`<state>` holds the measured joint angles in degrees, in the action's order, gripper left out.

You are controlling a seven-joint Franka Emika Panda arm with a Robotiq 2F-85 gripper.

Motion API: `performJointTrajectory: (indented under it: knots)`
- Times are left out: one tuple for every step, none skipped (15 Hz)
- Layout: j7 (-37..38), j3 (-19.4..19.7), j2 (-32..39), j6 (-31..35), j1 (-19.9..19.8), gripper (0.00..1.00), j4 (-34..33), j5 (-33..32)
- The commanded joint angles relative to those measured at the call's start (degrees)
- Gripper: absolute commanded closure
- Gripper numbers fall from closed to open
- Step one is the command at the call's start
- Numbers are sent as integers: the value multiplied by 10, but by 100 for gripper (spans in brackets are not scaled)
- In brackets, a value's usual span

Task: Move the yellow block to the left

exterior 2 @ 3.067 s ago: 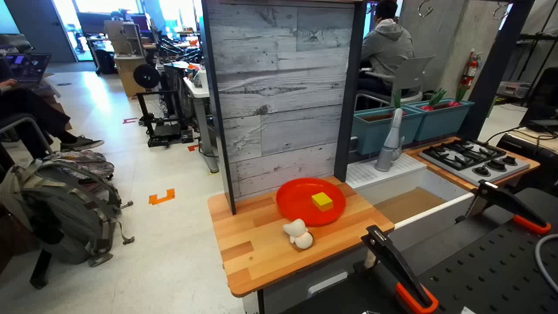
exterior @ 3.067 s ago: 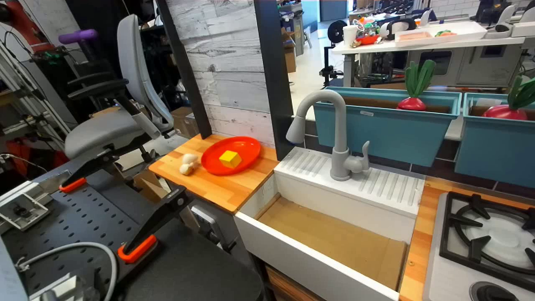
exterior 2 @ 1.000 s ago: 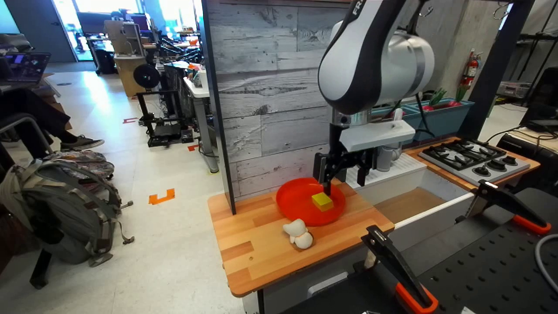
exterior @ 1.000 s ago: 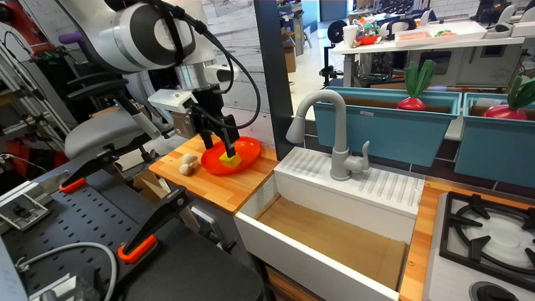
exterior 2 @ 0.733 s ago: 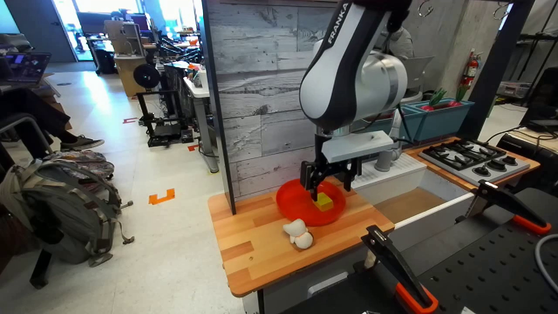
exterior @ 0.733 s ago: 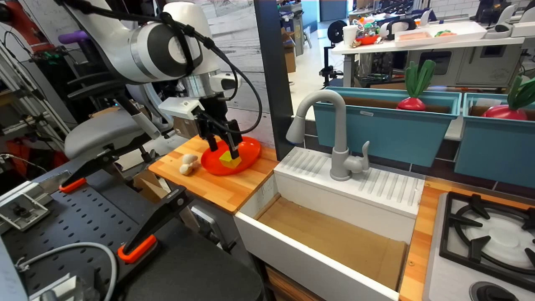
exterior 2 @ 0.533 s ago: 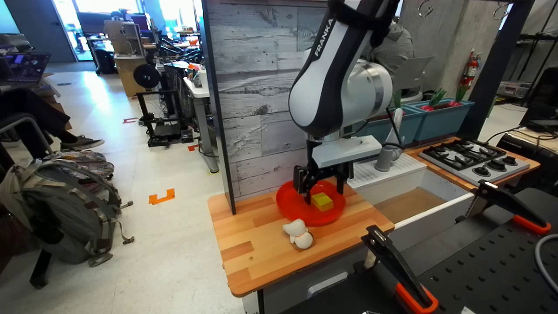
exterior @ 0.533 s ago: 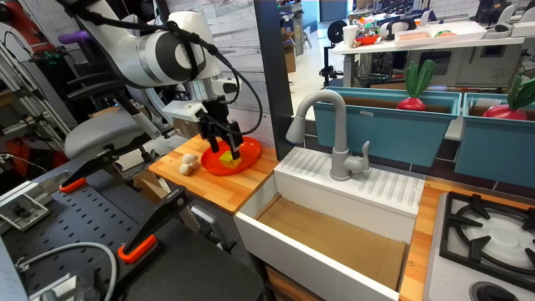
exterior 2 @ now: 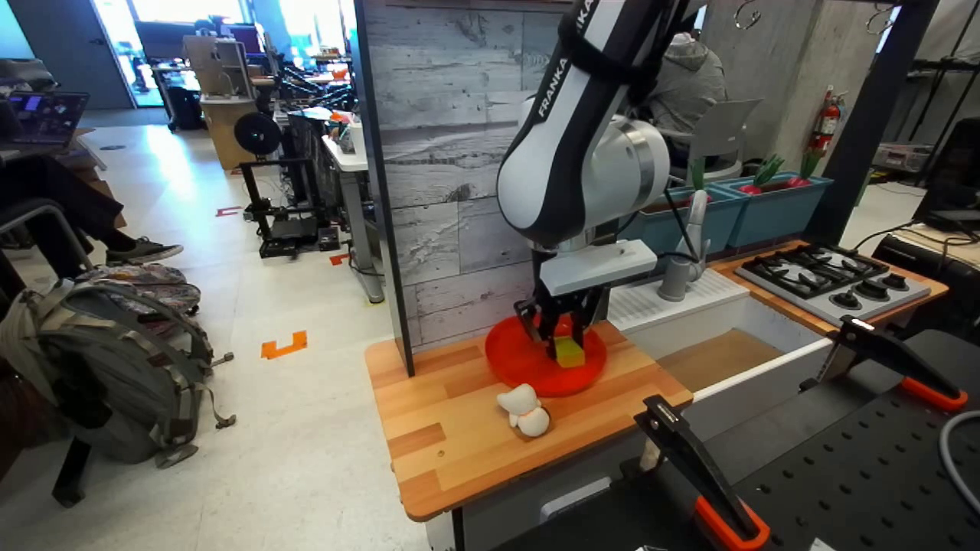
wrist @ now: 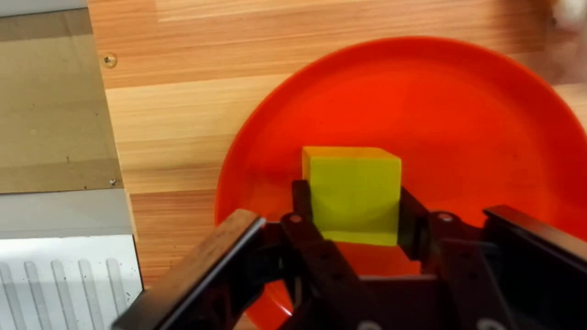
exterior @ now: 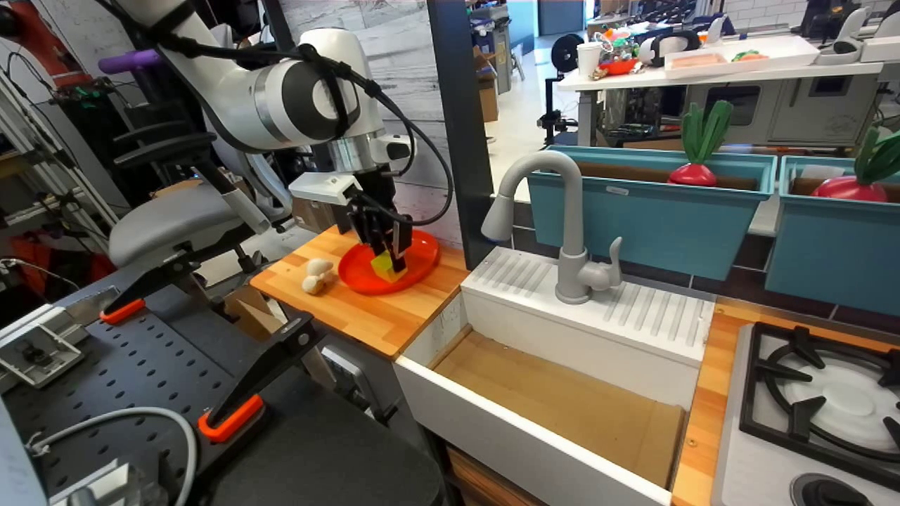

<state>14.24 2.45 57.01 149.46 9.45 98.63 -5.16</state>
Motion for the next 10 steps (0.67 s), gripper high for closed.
performJointTrajectory:
  knots:
    - [1,9,-13,-10,11,82,6,7]
    - [-2,7,-24,-6,14,82,20,4]
    - [-3,7,-32,-2,17,82,30,2]
    - [-5,7,-42,0,22,82,42,-2]
    - [-8,5,-56,-4,27,82,55,-4]
    - [-7,7,-70,1,36,82,72,-9]
    - [-3,10,-87,7,47,82,91,-15]
    - [-1,12,-100,11,57,82,104,-19]
    - [0,11,-114,13,67,82,117,-24]
    - [1,10,-122,14,76,82,124,-30]
